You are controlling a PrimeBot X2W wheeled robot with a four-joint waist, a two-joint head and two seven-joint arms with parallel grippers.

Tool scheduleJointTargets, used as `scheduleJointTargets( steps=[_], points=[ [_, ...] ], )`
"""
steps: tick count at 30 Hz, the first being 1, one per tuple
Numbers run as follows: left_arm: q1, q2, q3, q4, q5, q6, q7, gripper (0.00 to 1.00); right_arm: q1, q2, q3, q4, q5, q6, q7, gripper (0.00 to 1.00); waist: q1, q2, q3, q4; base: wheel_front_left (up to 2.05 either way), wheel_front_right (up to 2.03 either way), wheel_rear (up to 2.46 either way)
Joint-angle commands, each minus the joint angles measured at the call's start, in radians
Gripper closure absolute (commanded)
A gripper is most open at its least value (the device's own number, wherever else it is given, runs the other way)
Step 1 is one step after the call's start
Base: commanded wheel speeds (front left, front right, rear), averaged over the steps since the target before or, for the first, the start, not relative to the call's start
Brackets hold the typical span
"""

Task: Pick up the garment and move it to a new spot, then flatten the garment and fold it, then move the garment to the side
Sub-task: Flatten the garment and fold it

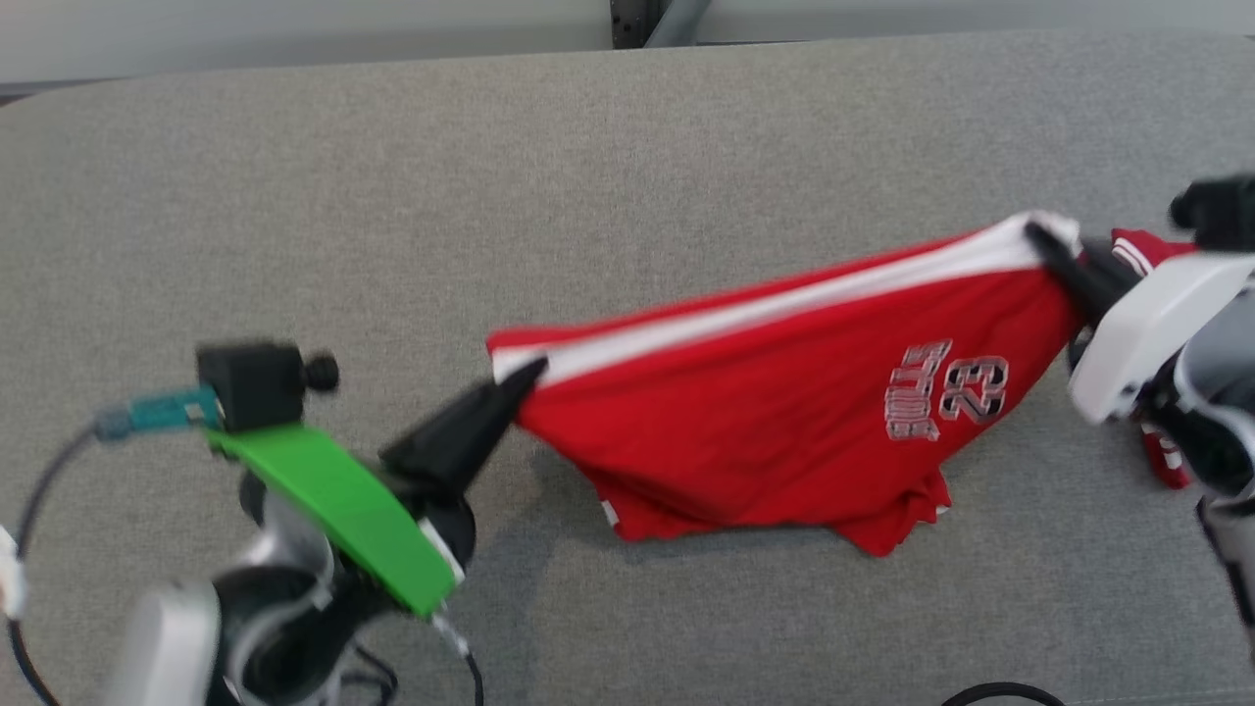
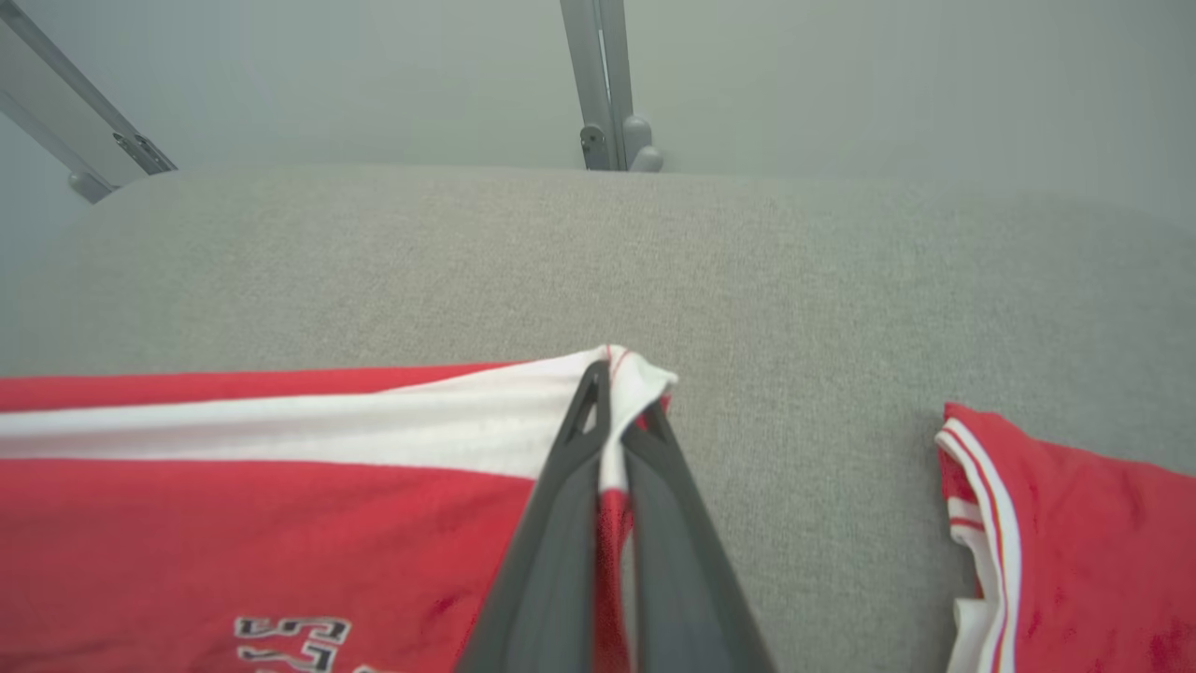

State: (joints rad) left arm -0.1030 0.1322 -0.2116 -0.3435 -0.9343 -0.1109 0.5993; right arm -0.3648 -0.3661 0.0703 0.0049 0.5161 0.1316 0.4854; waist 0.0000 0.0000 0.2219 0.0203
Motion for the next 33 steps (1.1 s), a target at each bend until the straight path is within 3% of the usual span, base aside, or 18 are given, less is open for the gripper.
scheduleJointTargets(
  steps=[1,6,10,13,16,20,25,28,33],
  points=[
    [-0.098,0.017,0.02,-0.015,-0.012,0.018,0.033,1.0,-0.058,-0.021,-0.025,-0.028,0.008,-0.002,0.033,1.0,0.0,0.0,0.095,0.029,0.0,0.0,0.0],
    [-0.553,0.021,0.068,0.108,-0.047,0.113,0.169,1.0,-0.343,-0.019,-0.104,-0.037,0.021,-0.002,0.172,1.0,0.0,0.0,0.261,0.058,0.0,0.0,0.0],
    [-0.914,-0.002,0.08,0.379,0.051,0.168,0.11,1.0,-0.638,0.047,-0.117,0.089,-0.076,-0.002,0.137,1.0,0.0,0.0,0.358,0.061,0.0,0.0,0.0],
    [-1.138,-0.005,0.06,0.567,0.172,0.146,-0.036,1.0,-0.868,0.142,-0.147,0.227,-0.17,-0.002,0.01,1.0,0.0,0.0,0.409,0.045,0.0,0.0,0.0],
    [-1.302,-0.016,0.06,0.724,0.269,0.112,-0.264,1.0,-1.058,0.243,-0.222,0.352,-0.249,-0.002,-0.168,1.0,0.0,0.0,0.463,0.027,0.0,0.0,0.0],
    [-1.429,-0.043,0.07,0.87,0.308,0.032,-0.594,1.0,-1.207,0.289,-0.225,0.464,-0.273,-0.002,-0.406,1.0,0.0,0.0,0.483,0.002,0.0,0.0,0.0],
    [-1.401,-0.05,-0.006,1.045,0.345,-0.013,-0.793,1.0,-1.142,0.278,-0.102,0.577,-0.203,-0.002,-0.515,1.0,0.0,0.0,0.506,-0.021,0.0,0.0,0.0],
    [-1.298,-0.056,-0.071,1.124,0.331,-0.02,-0.842,1.0,-0.999,0.234,0.021,0.608,-0.137,-0.002,-0.57,1.0,0.0,0.0,0.473,-0.027,0.0,0.0,0.0],
    [-1.05,-0.059,-0.204,1.116,0.242,-0.02,-0.864,1.0,-0.69,0.118,0.188,0.555,-0.011,-0.002,-0.666,1.0,0.0,0.0,0.449,-0.009,0.0,0.0,0.0]
  ],
)
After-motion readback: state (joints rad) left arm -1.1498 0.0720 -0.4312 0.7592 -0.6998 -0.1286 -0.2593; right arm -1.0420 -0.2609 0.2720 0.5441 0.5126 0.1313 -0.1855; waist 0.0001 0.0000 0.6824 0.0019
